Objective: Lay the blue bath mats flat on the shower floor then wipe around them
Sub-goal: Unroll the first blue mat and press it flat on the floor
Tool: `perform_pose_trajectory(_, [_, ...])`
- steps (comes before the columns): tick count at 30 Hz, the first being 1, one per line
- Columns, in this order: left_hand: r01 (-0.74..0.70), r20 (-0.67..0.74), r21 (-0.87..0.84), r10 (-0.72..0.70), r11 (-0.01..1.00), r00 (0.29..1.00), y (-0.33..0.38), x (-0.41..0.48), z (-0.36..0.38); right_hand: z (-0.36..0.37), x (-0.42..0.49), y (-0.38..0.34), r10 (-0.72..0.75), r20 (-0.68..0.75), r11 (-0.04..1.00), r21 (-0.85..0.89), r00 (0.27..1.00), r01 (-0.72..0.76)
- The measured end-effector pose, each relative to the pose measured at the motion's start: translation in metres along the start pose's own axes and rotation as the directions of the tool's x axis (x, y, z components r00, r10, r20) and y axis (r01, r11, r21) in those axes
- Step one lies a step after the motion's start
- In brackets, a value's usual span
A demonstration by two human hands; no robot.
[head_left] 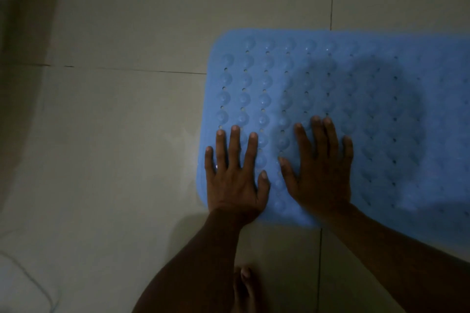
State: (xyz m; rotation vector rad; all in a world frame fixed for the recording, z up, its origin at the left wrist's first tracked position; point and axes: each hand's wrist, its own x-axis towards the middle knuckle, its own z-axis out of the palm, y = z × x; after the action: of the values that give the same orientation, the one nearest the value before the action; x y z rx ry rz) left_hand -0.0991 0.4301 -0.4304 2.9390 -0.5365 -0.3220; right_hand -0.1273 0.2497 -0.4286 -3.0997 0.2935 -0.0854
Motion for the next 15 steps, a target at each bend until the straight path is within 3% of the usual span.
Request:
perform_pose_trajectory(4, [-0.028, 0.014, -0.008, 0.028, 1.0, 1.0, -0.002, -0.002, -0.002, 0.0, -0.001, -0.002, 0.013, 0.02, 1.0, -0.004, 1.0, -0.013])
perform_pose_trajectory(8, [-0.059, 0.125, -0.061, 0.066, 0.996, 0.99, -0.01, 0.001, -0.011, -0.005, 0.002, -0.001, 0.015, 0.071, 1.0, 0.021, 0.997, -0.016])
perform_pose_trajectory(11, [-0.049, 0.173, -0.066, 0.06, 0.997, 0.983, -0.014, 0.006, -0.019, -0.014, 0.005, 0.002, 0.009, 0.17, 0.99, 0.134, 0.985, -0.032])
perform_pose_trajectory(15, [-0.01, 0.283, 0.008, 0.008, 1.0, 0.959, -0.011, 0.014, -0.044, -0.033, 0.016, 0.026, -0.123, 0.298, 0.971, 0.232, 0.947, 0.053])
